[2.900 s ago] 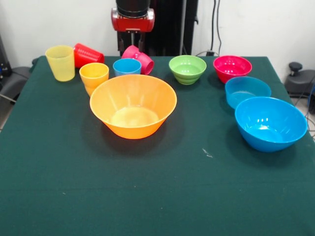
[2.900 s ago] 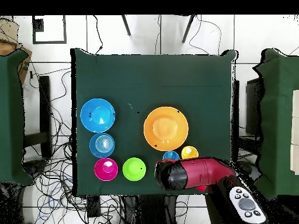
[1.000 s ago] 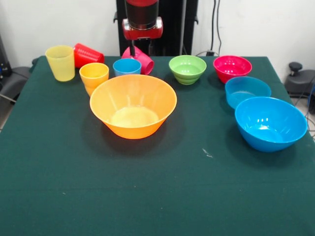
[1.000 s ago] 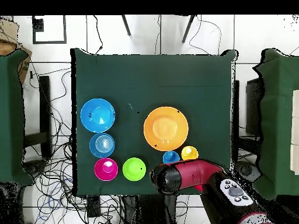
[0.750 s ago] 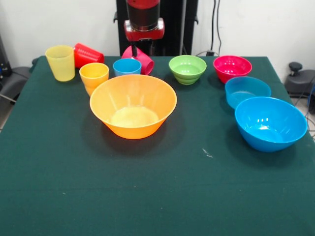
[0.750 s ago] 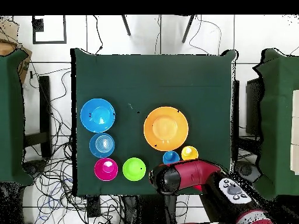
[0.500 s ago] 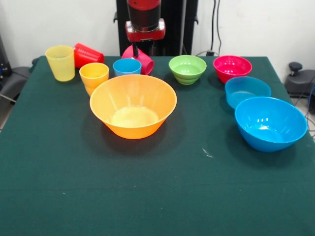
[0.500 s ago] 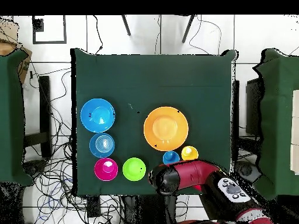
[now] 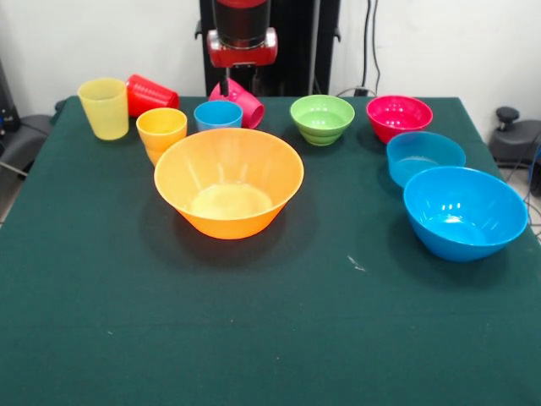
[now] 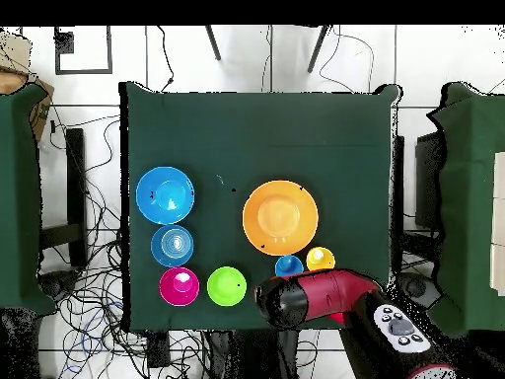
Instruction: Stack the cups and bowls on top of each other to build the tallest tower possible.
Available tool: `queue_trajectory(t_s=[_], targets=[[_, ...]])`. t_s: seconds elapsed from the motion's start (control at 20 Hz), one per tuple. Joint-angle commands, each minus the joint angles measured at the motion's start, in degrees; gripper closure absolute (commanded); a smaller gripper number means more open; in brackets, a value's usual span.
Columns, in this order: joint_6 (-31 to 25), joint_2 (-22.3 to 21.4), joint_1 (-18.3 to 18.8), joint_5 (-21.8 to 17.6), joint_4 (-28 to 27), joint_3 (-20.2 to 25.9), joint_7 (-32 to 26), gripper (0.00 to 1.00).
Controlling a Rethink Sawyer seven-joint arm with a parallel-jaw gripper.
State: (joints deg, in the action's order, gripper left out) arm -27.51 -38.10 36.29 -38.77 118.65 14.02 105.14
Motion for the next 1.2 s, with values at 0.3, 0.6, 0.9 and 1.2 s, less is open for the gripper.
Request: queue_trajectory(t_s=[0.3, 0.6, 0.9, 1.2], targets=[[3.66, -4.2, -1.73, -3.33, 0.41, 1.86, 0.36, 0.0], [6.3, 2.04, -3.52, -4.92, -4.39, 0.66, 2.43, 0.0], [5.81, 3.77, -2.74, -4.2, -6.03, 1.01, 1.27, 0.0], [6.72, 5.01, -2.71, -4.61, -7.34, 1.0, 1.04, 0.0]])
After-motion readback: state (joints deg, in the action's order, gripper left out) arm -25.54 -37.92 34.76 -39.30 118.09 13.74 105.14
